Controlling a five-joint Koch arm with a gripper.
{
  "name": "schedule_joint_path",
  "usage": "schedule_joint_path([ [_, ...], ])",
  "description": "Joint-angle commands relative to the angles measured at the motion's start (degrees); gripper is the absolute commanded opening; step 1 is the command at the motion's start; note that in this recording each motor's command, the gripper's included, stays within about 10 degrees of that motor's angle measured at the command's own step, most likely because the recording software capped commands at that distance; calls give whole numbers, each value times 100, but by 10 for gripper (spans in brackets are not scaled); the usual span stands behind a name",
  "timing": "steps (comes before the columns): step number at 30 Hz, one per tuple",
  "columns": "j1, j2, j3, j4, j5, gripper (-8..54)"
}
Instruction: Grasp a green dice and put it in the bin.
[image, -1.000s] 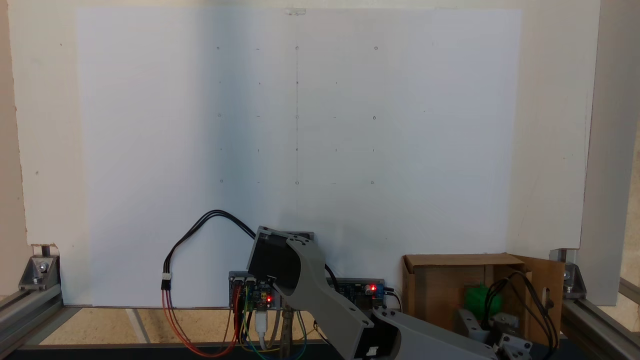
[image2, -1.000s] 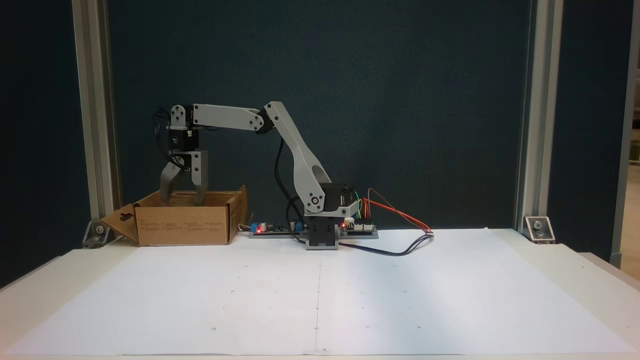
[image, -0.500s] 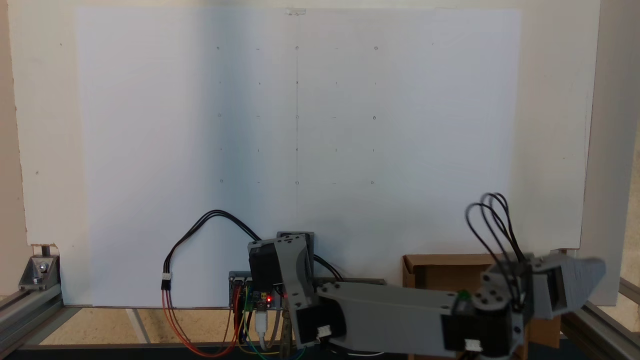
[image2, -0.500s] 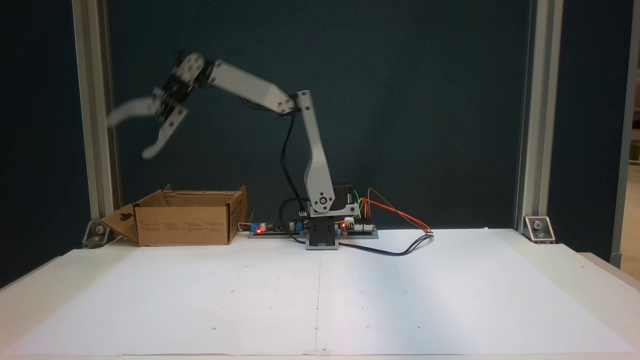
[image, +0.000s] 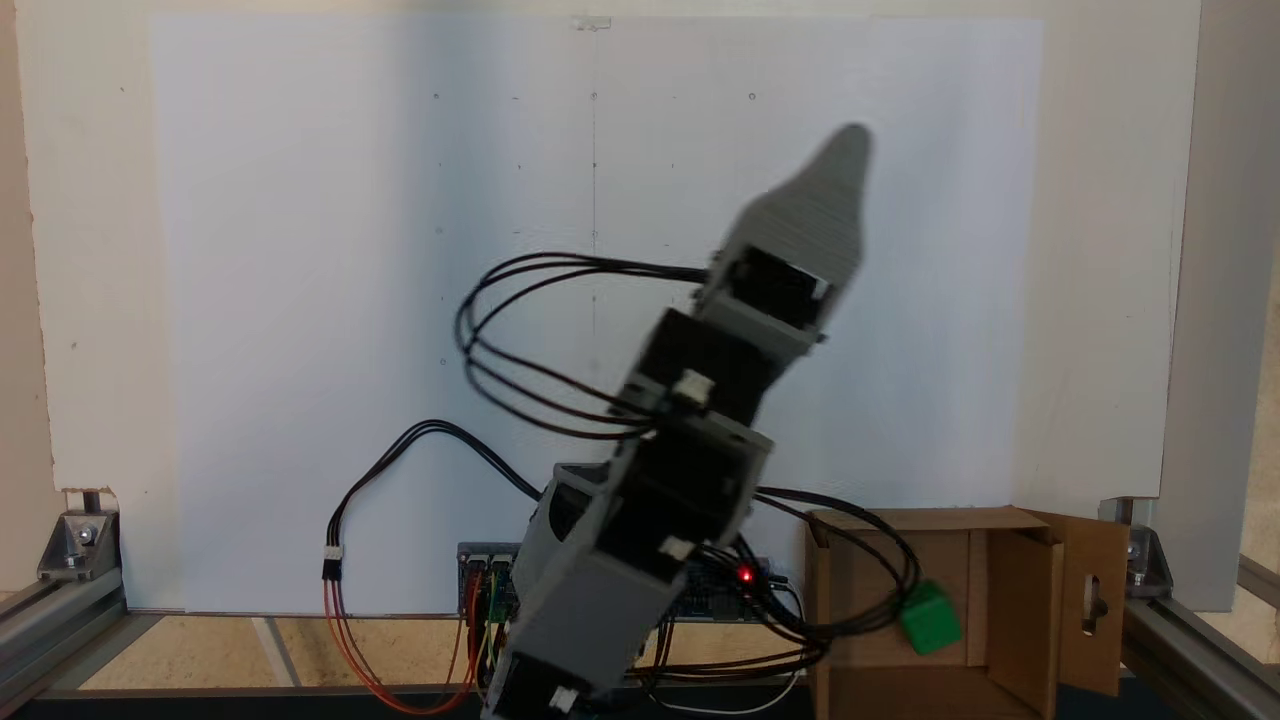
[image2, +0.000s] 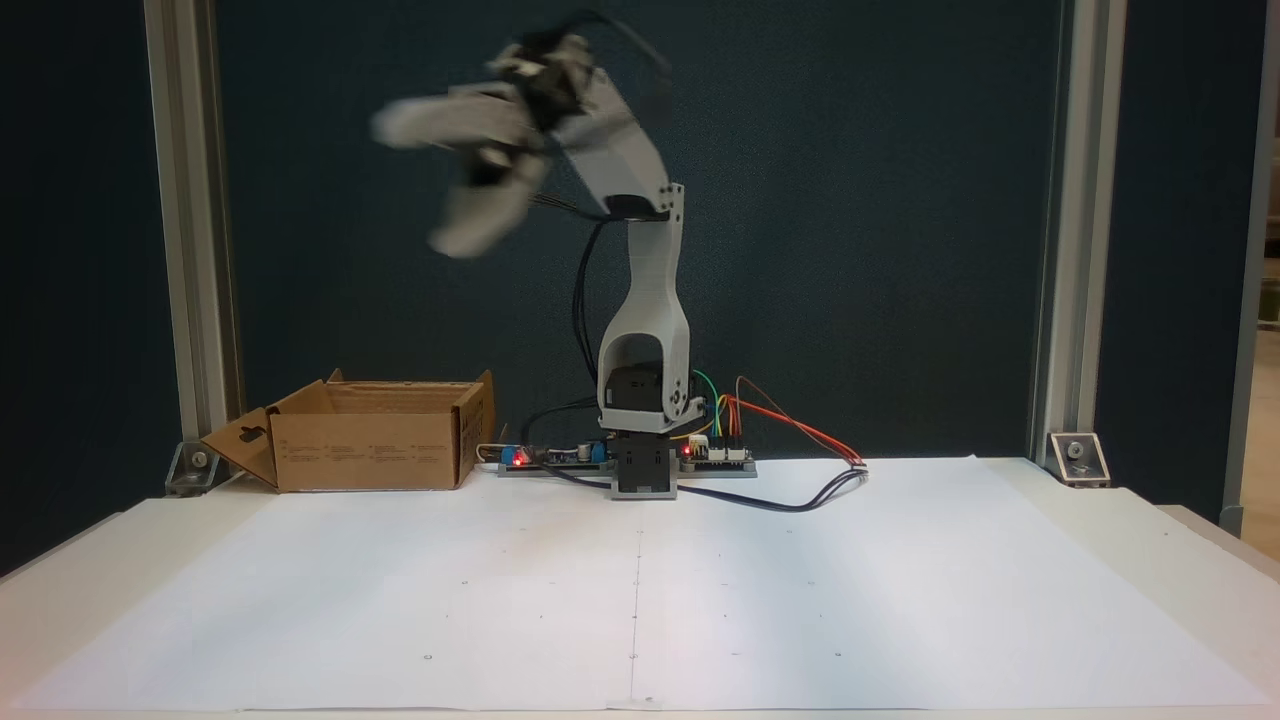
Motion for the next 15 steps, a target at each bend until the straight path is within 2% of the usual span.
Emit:
schedule_joint_path([
  [1,-765,677,246,-334,290,448],
  [7,-1986,2171,3199,-1923,264,446],
  [15,-2540,3498,5854,-3971,264,454],
])
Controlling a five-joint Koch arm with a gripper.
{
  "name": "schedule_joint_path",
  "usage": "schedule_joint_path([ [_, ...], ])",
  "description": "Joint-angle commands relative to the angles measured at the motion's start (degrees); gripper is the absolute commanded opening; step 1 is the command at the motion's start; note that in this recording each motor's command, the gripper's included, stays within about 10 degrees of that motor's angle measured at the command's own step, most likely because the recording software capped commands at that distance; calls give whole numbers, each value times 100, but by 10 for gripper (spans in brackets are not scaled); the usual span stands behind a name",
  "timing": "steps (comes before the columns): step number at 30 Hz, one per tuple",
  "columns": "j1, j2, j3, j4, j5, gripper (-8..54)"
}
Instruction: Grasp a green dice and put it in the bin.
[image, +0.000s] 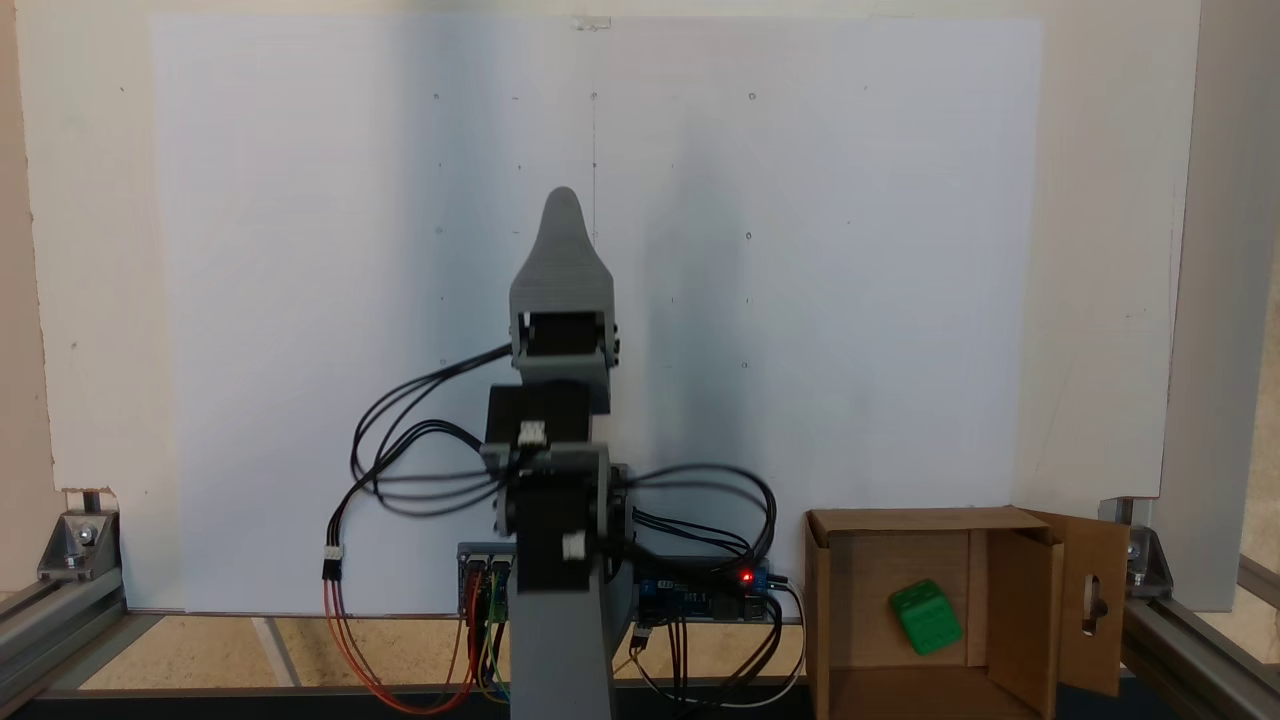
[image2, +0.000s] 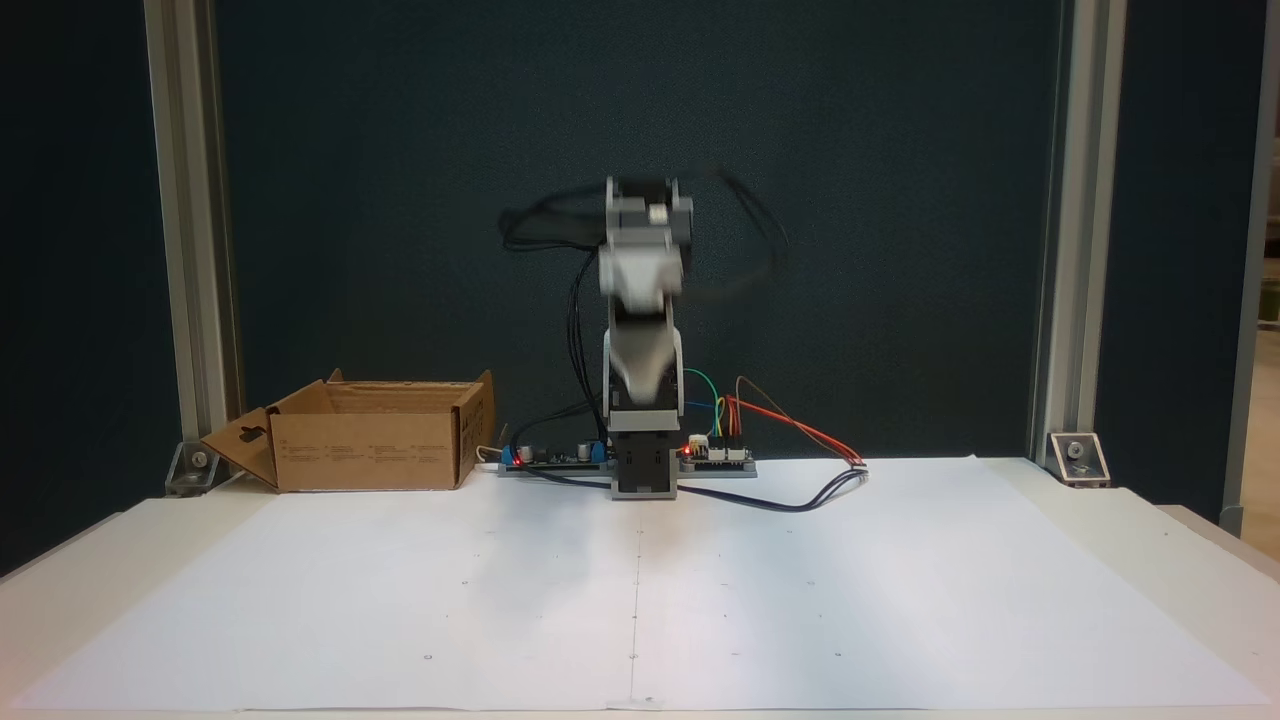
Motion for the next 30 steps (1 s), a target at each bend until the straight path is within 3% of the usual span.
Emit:
schedule_joint_path([
  [1,-35,633,-9,-947,185,454],
  [13,255,659,756,-3856,88,454],
  [30,615,650,3094,-7812,26,440],
])
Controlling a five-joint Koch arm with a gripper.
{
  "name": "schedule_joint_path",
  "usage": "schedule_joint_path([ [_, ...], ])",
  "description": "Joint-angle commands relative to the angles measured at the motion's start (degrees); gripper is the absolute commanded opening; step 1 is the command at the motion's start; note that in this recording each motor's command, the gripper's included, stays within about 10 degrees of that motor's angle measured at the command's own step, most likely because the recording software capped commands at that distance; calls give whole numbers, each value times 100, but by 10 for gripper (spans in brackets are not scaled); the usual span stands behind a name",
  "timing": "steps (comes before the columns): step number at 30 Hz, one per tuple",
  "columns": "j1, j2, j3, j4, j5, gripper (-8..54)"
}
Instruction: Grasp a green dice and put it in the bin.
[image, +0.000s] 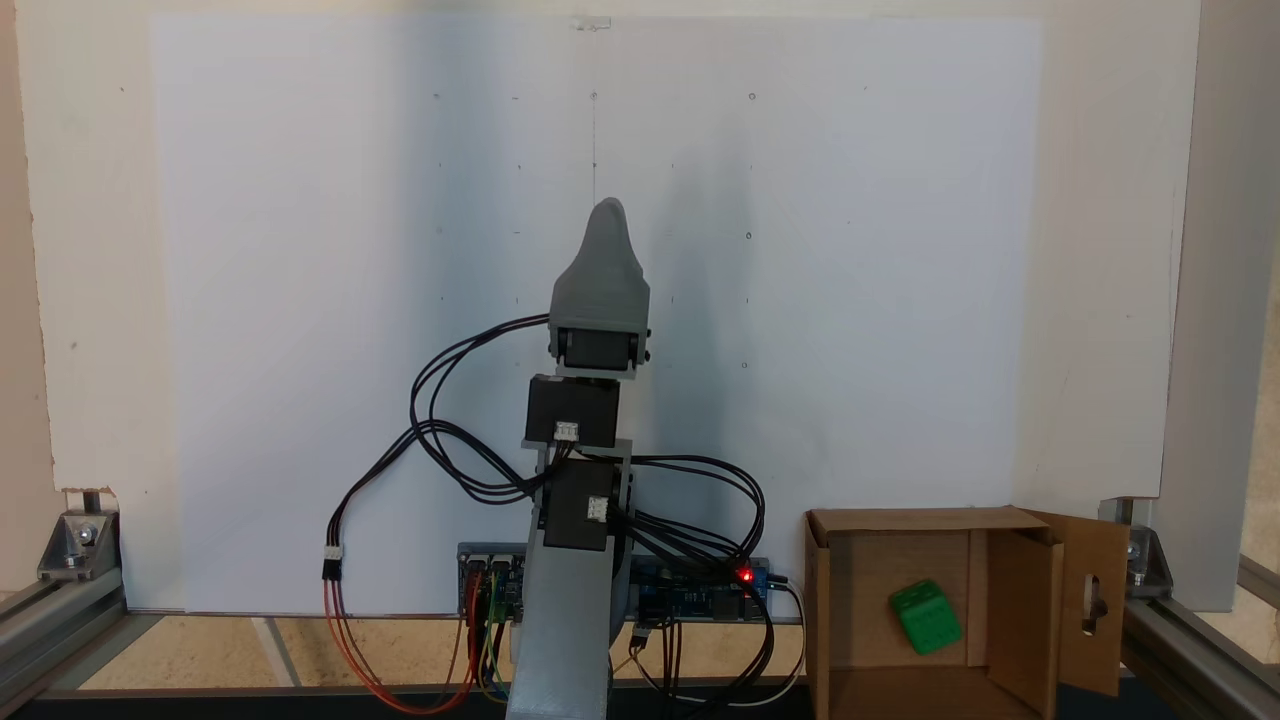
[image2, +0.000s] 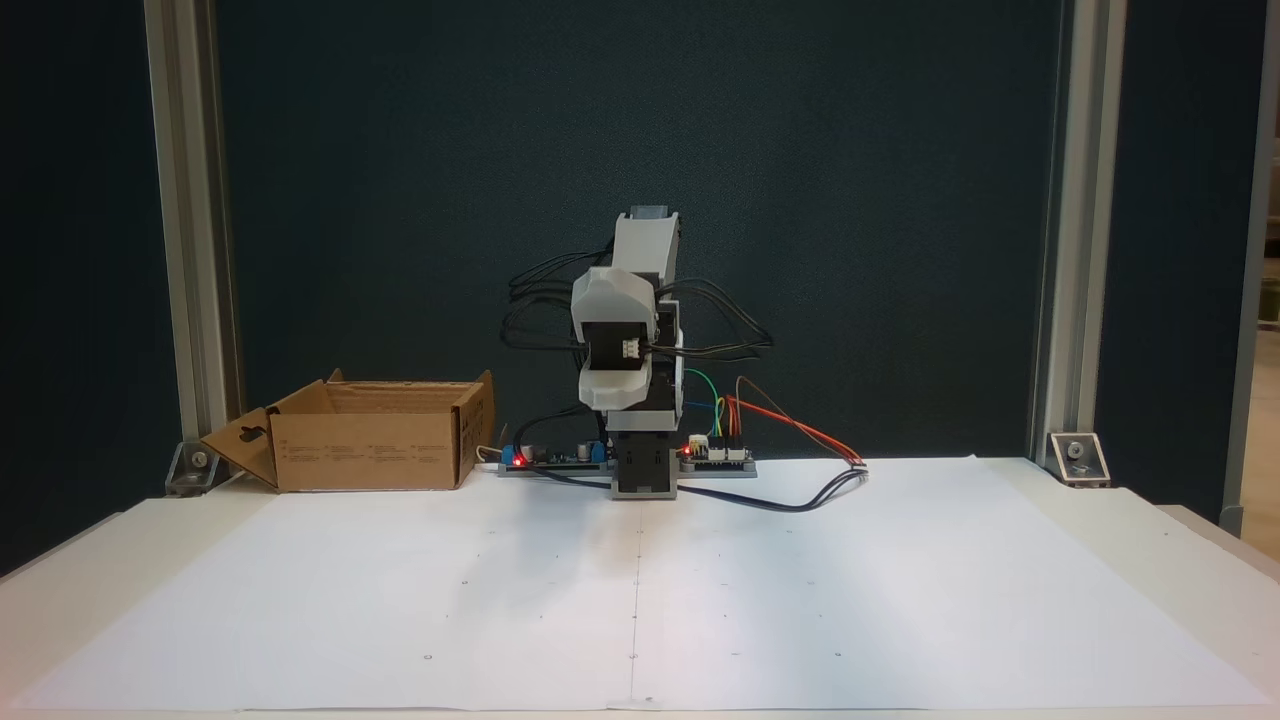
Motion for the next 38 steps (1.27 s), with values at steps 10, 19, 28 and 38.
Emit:
schedule_joint_path([
  [10,-18,650,1107,-3004,26,440],
  [19,-9,642,2241,-3665,35,445],
  [28,-70,633,2241,-3656,35,446],
  [38,-79,624,2232,-3639,35,446],
])
